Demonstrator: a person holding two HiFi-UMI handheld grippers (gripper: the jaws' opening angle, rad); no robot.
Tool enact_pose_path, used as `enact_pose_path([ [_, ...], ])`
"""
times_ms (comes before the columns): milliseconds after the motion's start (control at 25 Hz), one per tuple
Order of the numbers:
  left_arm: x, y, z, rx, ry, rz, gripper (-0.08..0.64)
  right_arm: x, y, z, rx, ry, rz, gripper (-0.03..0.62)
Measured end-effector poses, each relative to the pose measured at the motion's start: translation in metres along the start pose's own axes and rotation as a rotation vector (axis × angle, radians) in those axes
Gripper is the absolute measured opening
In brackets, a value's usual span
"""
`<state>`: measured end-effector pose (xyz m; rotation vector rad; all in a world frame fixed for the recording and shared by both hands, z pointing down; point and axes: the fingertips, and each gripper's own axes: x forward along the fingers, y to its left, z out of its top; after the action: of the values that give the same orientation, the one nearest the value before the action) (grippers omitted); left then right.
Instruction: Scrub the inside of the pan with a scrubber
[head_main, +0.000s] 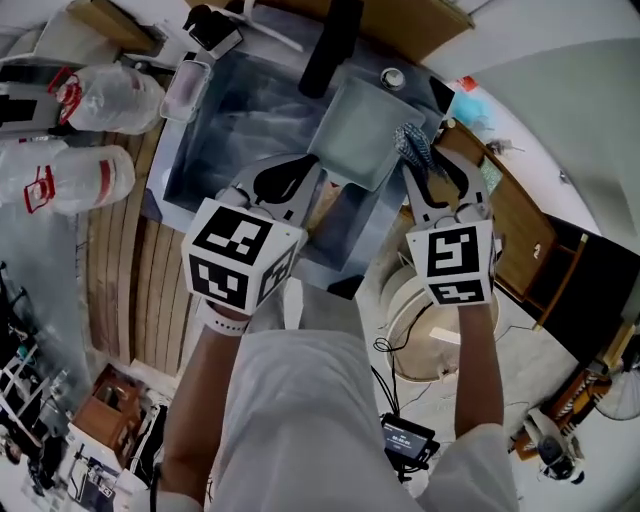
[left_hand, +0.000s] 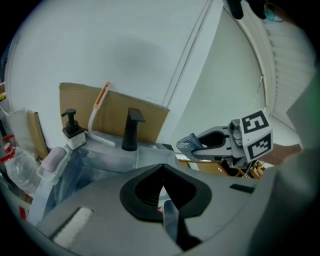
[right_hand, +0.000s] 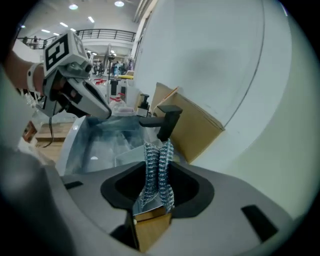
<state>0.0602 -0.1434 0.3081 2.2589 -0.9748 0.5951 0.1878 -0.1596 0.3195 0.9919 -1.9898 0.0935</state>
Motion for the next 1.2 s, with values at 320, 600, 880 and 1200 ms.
enact_pose_path([
  [320,0.055,0.013,-0.050,-0.023,0.052,-0.033,0.003,0.065,-0.004,-0.022,-0.228,0.120,0.039,0.133],
  [600,0.082,0.033,-0.071,-0.040,0.064,-0.028,0.004,0.098,-0.012,-0.027,-0.315,0.189,0.059,0.135],
  [880,0.099,0.055,-0.093,-0.065,0.081,0.012,0.004,0.120,-0.009,-0.033,-0.318,0.220,0.095,0.135],
  [1200,0.112,0.069,-0.113,-0.072,0.113,0.020,0.003,0.132,-0.007,-0.038,-0.317,0.236,0.102,0.135],
])
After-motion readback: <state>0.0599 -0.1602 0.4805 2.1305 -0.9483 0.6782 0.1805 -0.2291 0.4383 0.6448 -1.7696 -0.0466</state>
